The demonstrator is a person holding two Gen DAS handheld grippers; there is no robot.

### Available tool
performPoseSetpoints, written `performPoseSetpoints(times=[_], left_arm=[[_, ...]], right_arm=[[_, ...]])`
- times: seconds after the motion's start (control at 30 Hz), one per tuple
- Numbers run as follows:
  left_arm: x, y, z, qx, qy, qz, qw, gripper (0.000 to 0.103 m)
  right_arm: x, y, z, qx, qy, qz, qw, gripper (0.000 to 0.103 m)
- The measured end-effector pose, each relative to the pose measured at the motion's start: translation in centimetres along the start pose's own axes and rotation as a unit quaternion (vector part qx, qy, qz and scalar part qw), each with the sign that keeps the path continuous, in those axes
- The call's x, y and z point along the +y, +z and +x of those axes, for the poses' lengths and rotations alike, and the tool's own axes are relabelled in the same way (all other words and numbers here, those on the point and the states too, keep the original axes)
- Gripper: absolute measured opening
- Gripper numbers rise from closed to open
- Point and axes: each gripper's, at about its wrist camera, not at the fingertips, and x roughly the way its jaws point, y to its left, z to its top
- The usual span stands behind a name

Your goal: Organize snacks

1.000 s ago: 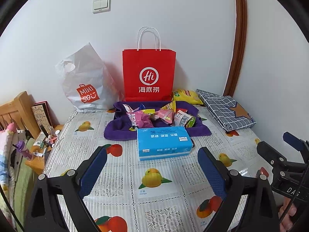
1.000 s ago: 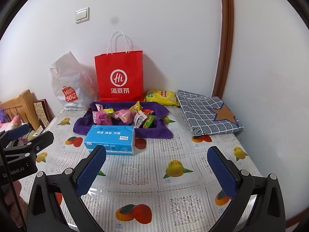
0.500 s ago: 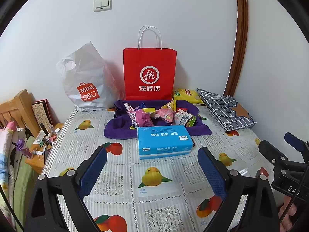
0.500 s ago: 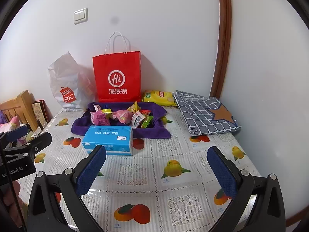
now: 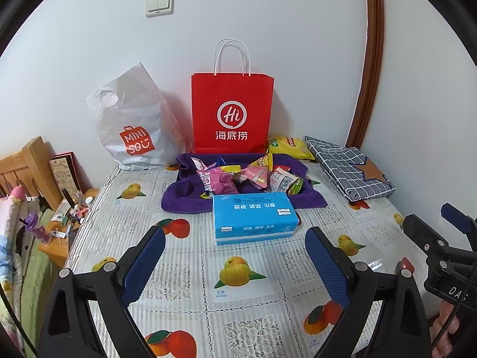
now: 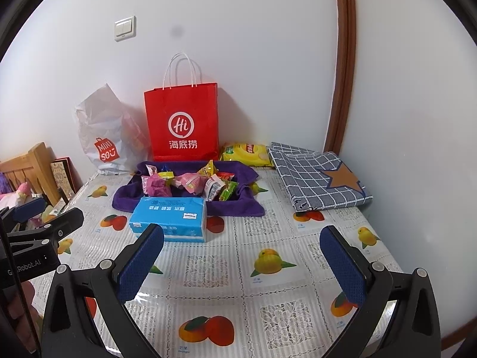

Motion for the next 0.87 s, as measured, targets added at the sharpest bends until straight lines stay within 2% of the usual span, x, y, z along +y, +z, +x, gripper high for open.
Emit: performPoseSetpoints(times=[0.87], left_arm=[[0.14, -0.15, -0.16, 0.0, 0.005, -0.004, 1.0, 0.095]], right_arm=[[0.66, -0.16, -0.19, -0.001, 0.005, -0.006, 1.0, 0.103]])
